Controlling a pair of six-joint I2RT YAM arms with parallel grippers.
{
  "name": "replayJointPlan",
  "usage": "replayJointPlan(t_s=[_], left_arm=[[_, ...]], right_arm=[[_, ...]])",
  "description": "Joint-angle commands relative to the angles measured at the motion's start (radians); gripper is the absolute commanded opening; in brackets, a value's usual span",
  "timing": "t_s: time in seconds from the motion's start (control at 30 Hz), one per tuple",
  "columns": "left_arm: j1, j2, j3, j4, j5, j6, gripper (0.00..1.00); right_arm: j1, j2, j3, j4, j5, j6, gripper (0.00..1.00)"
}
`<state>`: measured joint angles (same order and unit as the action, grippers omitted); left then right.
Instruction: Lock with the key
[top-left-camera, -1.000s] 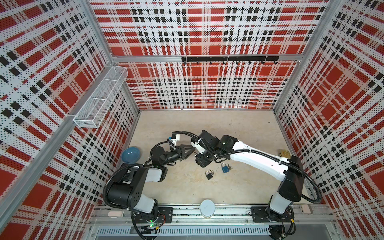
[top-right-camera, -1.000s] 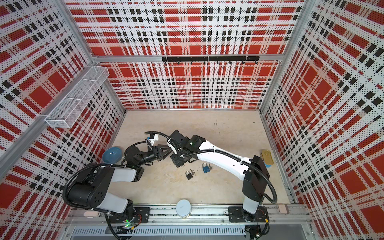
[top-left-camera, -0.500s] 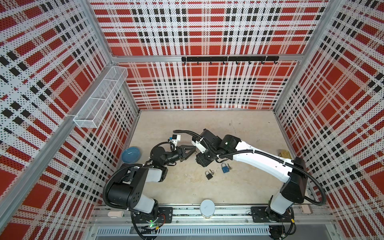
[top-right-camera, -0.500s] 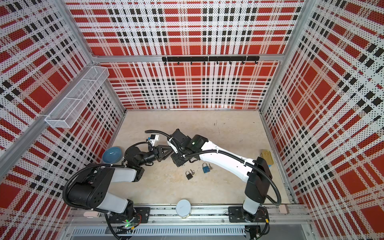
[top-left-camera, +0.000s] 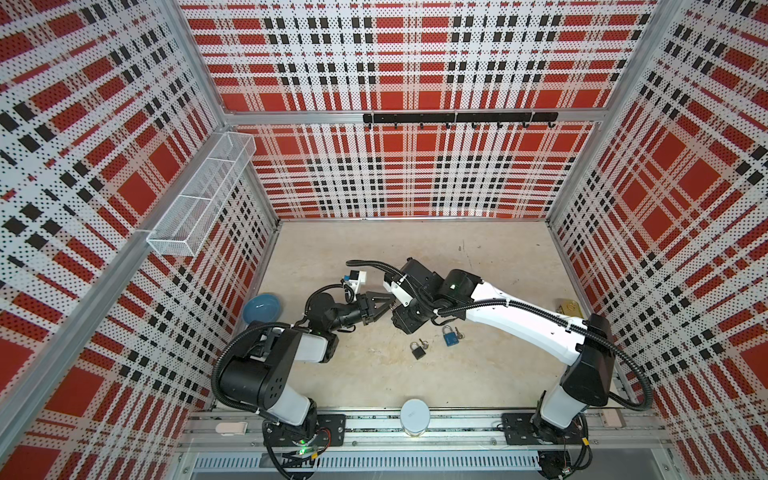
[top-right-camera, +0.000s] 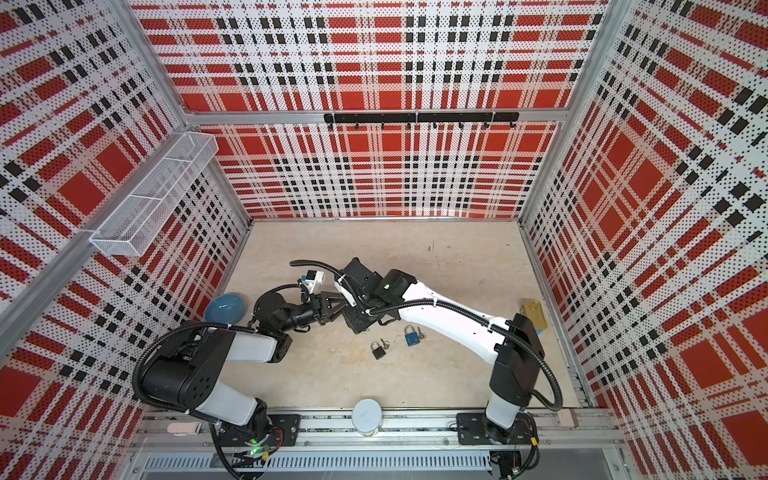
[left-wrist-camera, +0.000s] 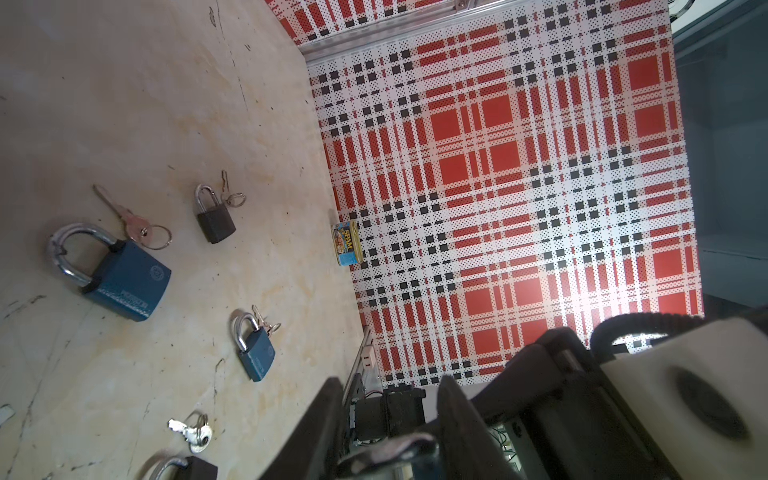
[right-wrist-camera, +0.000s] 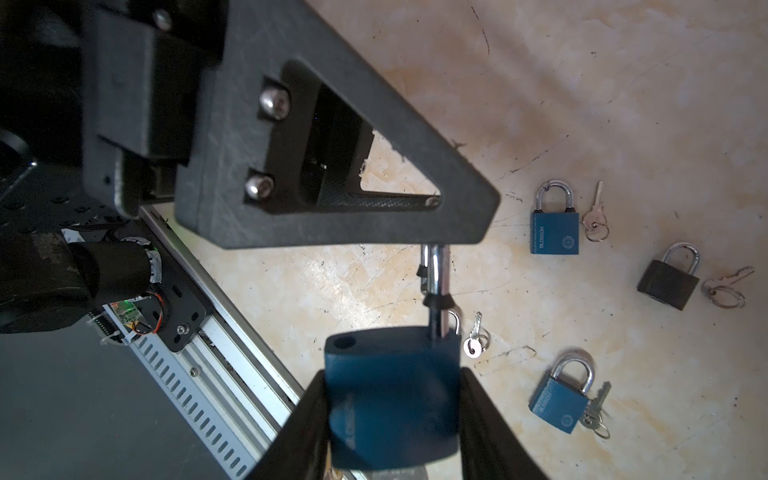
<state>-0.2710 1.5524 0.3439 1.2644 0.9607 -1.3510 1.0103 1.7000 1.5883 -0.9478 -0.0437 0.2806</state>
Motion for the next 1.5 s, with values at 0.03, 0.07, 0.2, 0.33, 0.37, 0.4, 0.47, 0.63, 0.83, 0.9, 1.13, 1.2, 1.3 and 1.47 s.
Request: replayJointPlan(t_s=[0.03, 0.07, 0.2, 0.33, 0.37, 0.4, 0.47, 0.63, 0.83, 0.9, 1.13, 1.2, 1.3, 1.47], left_arm=[[-0.008, -0.037, -0.002, 0.051, 0.03, -0.046, 0.39], [-0.007, -0.042, -0.006, 0.05, 0.029, -0.047, 0.39], [-0.006, -0.058, -0.017, 0.049, 0.024, -0.052, 0.37], [-0.006, -0.068, -0.026, 0.048, 0.021, -0.055, 0.37], [-0.007, -0.068, -0.028, 0.047, 0.021, -0.056, 0.38], [-0.006, -0.07, -0.029, 0.046, 0.021, -0.056, 0.38], [-0.007, -0.068, -0.032, 0.047, 0.021, -0.058, 0.38], [-0.008, -0.066, -0.033, 0.046, 0.019, -0.057, 0.39], [-0.01, -0.063, -0.036, 0.046, 0.02, -0.06, 0.38], [-0.013, -0.066, -0.039, 0.046, 0.021, -0.063, 0.36], [-0.015, -0.078, -0.047, 0.044, 0.02, -0.068, 0.36], [-0.015, -0.083, -0.049, 0.043, 0.02, -0.07, 0.36], [-0.016, -0.093, -0.054, 0.04, 0.017, -0.071, 0.36], [-0.015, -0.097, -0.058, 0.029, 0.016, -0.067, 0.36]], right_arm=[[-0.005, -0.031, 0.029, 0.02, 0.008, 0.002, 0.2], [-0.006, -0.033, 0.027, 0.021, 0.007, 0.002, 0.2], [-0.012, -0.036, 0.032, 0.013, 0.016, -0.001, 0.2], [-0.016, -0.04, 0.027, 0.02, 0.004, 0.003, 0.2], [-0.016, -0.04, 0.025, 0.022, 0.001, 0.003, 0.2], [-0.016, -0.039, 0.023, 0.022, 0.0, 0.005, 0.2], [-0.016, -0.038, 0.021, 0.024, 0.001, 0.004, 0.19], [-0.016, -0.038, 0.021, 0.023, 0.001, 0.005, 0.19], [-0.017, -0.033, 0.025, 0.022, -0.001, 0.003, 0.19], [-0.017, -0.031, 0.026, 0.02, 0.0, 0.003, 0.19], [-0.017, -0.03, 0.027, 0.018, 0.001, 0.003, 0.19], [-0.017, -0.03, 0.027, 0.017, 0.001, 0.003, 0.19], [-0.018, -0.03, 0.027, 0.018, 0.0, 0.004, 0.19], [-0.018, -0.03, 0.028, 0.017, -0.001, 0.004, 0.19]])
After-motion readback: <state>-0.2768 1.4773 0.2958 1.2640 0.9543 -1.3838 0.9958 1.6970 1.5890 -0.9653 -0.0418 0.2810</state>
